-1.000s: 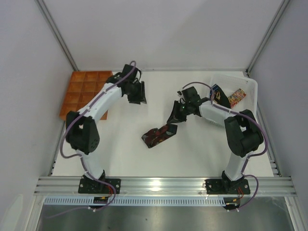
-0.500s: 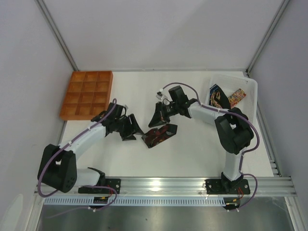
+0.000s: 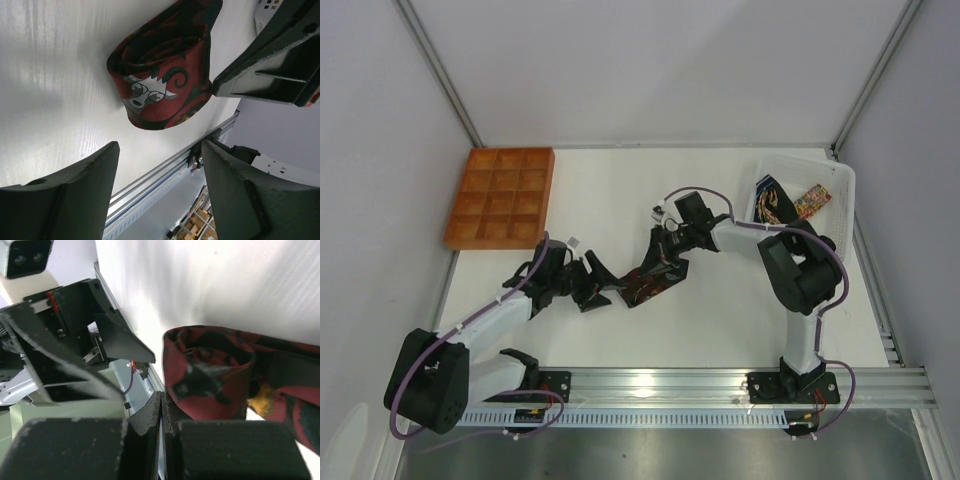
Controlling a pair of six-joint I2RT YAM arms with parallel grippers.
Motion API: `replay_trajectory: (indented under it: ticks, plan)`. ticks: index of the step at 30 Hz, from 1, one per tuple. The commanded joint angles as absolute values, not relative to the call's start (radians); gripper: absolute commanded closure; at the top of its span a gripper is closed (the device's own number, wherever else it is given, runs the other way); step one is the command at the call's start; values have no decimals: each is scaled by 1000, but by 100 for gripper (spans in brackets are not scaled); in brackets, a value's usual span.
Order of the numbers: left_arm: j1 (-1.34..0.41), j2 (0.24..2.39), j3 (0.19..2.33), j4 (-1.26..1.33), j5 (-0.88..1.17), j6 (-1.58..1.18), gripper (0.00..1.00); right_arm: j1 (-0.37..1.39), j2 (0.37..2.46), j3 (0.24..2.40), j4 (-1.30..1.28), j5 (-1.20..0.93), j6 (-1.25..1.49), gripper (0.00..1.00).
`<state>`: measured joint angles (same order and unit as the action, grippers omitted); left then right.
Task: Roll the ties
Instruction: Place the rolled tie into the container
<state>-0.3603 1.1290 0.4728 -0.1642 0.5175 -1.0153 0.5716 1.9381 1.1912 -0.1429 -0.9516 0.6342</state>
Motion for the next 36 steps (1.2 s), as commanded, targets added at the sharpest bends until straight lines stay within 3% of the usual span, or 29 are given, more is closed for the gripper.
replay_trajectory:
  ticks: [1,12,36]
  plan:
    - [-354,1112,446,-32,555,-1071,24,566,1974,1196,-103,-957,623,94]
    - [-354,1141,394,46,534,-1077,19,532,2023,1169,-97,-919,612,96]
    - [-446,1416,440,284,482,-1255,9,489,2045,1131,-74,-914,611,96]
